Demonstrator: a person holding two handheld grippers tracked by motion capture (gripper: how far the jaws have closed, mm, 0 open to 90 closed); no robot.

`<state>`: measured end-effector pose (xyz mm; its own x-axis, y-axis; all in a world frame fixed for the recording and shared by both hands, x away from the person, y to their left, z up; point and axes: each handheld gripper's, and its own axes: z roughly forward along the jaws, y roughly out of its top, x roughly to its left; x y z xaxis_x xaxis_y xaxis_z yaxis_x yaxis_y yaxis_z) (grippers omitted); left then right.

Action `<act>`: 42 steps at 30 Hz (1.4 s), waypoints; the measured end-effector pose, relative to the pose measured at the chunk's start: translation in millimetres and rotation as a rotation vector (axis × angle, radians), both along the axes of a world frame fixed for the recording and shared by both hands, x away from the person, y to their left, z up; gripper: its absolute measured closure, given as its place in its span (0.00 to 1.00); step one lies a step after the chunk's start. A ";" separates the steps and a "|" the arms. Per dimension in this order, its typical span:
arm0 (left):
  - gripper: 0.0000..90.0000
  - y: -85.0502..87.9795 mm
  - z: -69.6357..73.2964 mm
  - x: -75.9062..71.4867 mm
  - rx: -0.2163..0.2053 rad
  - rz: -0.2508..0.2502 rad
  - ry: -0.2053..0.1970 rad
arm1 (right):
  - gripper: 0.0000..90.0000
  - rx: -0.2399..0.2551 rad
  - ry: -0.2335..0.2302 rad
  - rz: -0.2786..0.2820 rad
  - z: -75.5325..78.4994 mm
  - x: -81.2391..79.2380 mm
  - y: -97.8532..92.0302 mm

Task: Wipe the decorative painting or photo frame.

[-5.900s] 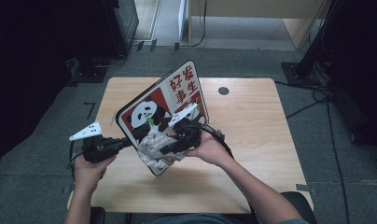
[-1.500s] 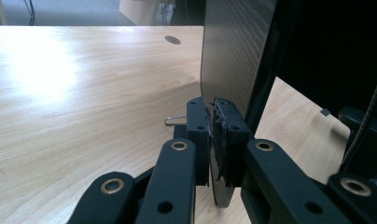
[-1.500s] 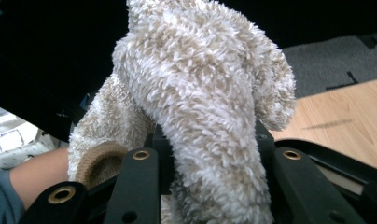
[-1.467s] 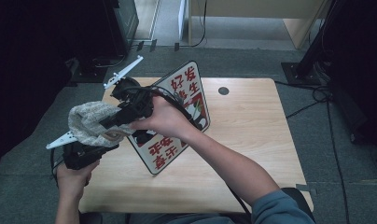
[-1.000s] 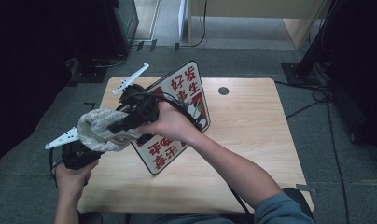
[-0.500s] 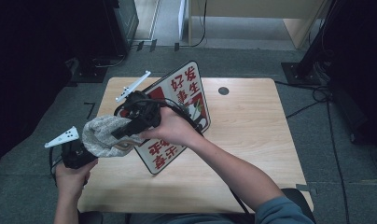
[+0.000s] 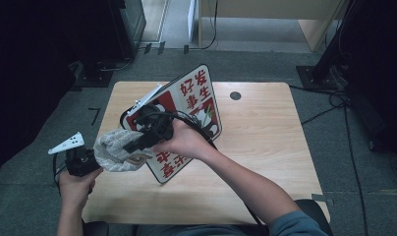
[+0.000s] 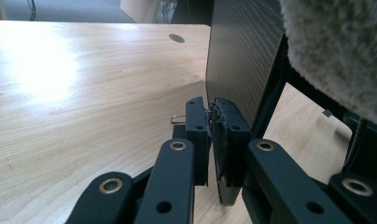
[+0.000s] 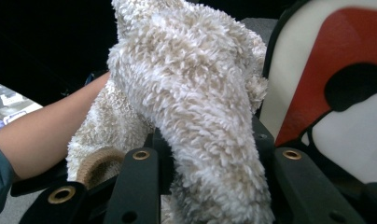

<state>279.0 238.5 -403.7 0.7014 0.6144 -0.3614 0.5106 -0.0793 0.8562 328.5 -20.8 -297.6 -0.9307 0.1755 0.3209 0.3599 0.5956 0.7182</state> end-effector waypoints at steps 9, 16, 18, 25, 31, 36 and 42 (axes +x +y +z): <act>0.94 1.8 -1.2 1.3 0.006 -0.002 0.003 | 0.73 -0.017 0.016 0.003 -13.2 -2.2 -1.7; 0.94 2.4 -1.0 1.1 0.003 -0.001 0.004 | 0.73 -0.015 0.026 0.008 -24.6 -3.8 -4.4; 0.94 2.3 -0.9 1.1 0.003 -0.002 0.004 | 0.73 -0.021 0.031 0.009 -27.9 -4.2 -5.1; 0.94 2.4 -1.0 1.1 0.001 0.000 0.003 | 0.73 -0.029 0.039 0.022 -41.0 -5.7 -8.1; 0.94 3.0 -0.8 0.7 0.000 0.000 0.000 | 0.73 -0.031 0.042 0.029 -51.2 -7.5 -11.7; 0.94 3.2 -0.6 0.6 0.000 -0.005 -0.001 | 0.73 -0.034 0.051 0.028 -59.4 -8.8 -13.8; 0.93 2.9 -0.4 0.5 0.004 -0.004 -0.002 | 0.73 -0.033 0.064 0.027 -69.1 -9.9 -16.6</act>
<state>279.5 241.5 -404.1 0.7047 0.6127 -0.3577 0.5084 -0.0845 0.8570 318.7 -37.4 -366.7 -0.9130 0.1622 0.3742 0.3880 0.6282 0.6744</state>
